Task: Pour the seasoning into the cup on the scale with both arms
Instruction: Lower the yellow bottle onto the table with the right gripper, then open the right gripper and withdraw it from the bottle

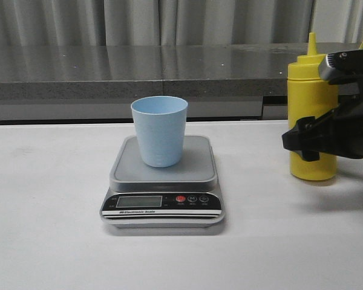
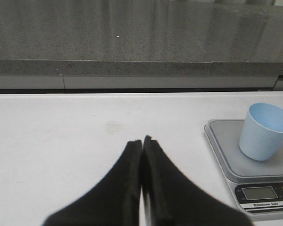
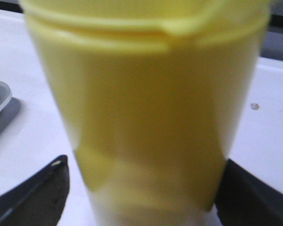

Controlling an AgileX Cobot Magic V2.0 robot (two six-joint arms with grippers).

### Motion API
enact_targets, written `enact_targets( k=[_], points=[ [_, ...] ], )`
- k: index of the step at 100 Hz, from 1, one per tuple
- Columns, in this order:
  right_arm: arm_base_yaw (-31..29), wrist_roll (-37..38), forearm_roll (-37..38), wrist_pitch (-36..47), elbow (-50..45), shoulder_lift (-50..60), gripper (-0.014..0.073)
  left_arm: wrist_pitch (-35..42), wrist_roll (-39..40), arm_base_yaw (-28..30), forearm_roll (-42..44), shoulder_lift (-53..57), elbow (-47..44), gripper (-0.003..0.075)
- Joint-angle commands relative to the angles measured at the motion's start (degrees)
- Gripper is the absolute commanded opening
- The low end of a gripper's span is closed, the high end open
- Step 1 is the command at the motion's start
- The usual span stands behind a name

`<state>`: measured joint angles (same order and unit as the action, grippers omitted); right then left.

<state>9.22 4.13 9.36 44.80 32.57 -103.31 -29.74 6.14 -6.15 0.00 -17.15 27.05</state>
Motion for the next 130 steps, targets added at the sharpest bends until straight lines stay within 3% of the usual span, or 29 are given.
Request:
enact_targets(
  k=[1,65,85,94,109,130],
  points=[
    [-0.29,0.38,0.11,4.75,0.67,2.14,0.0647,4.47,0.47,0.15,0.00,-0.45,1.39,-0.0020],
    [-0.29,0.43,-1.35,6.93,-8.52,9.92,0.0632,4.47,0.47,0.15,0.00,-0.45,1.39,-0.0020],
    [-0.29,3.95,-2.95,6.49,-12.47,15.14,0.0619,4.47,0.47,0.15,0.00,-0.45,1.39,-0.0020],
    [-0.29,4.09,-3.40,4.54,-14.06,18.46,0.0524,4.47,0.47,0.15,0.00,-0.45,1.39,-0.0020],
    [-0.29,4.09,-4.98,1.10,-17.16,24.90,0.0239,4.47,0.47,0.15,0.00,-0.45,1.39,-0.0020],
    [-0.29,4.09,-6.40,0.47,-21.49,33.42,-0.0064,4.47,0.47,0.15,0.00,-0.45,1.39,-0.0020]
  ],
)
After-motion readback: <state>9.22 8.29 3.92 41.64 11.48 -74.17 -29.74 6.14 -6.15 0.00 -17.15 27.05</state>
